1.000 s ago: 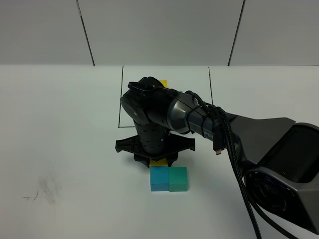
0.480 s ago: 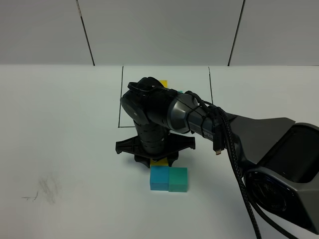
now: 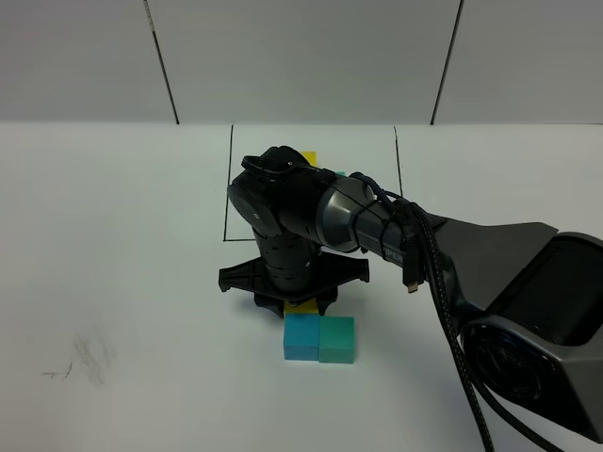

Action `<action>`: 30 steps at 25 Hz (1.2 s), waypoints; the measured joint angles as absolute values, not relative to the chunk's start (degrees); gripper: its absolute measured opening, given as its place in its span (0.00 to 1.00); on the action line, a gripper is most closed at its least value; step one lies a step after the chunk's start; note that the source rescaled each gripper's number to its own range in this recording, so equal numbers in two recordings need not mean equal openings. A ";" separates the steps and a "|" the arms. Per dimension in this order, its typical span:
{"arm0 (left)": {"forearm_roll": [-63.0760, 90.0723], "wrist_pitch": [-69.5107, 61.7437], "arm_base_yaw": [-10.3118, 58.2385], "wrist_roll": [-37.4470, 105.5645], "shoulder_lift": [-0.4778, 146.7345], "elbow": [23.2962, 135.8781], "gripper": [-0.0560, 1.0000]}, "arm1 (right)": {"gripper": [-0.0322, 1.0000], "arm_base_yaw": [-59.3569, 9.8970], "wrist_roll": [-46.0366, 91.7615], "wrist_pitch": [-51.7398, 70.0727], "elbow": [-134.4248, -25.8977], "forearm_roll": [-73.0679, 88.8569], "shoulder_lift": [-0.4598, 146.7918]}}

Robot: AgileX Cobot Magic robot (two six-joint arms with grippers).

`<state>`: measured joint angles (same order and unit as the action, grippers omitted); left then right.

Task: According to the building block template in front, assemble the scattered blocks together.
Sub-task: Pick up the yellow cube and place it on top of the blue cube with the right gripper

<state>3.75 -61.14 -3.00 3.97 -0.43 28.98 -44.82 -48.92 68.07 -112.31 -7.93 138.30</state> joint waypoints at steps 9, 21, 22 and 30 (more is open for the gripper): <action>3.75 -61.14 -3.00 3.97 -0.43 28.98 0.78 | 0.30 -44.82 -48.92 68.03 -112.13 -7.88 138.30; 3.75 -61.14 -3.00 3.92 -0.43 28.98 0.78 | 0.30 -44.82 -48.35 68.09 -112.01 -7.88 138.20; 3.75 -61.14 -3.00 3.92 -0.43 28.98 0.78 | 0.30 -44.82 -48.35 68.10 -112.01 -7.88 138.20; 3.75 -61.14 -3.00 3.92 -0.43 28.98 0.78 | 0.31 -44.82 -47.66 68.25 -111.95 -7.88 138.12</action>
<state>3.75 -61.14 -3.00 3.92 -0.43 28.98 -44.82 -47.66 68.25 -111.95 -7.88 138.12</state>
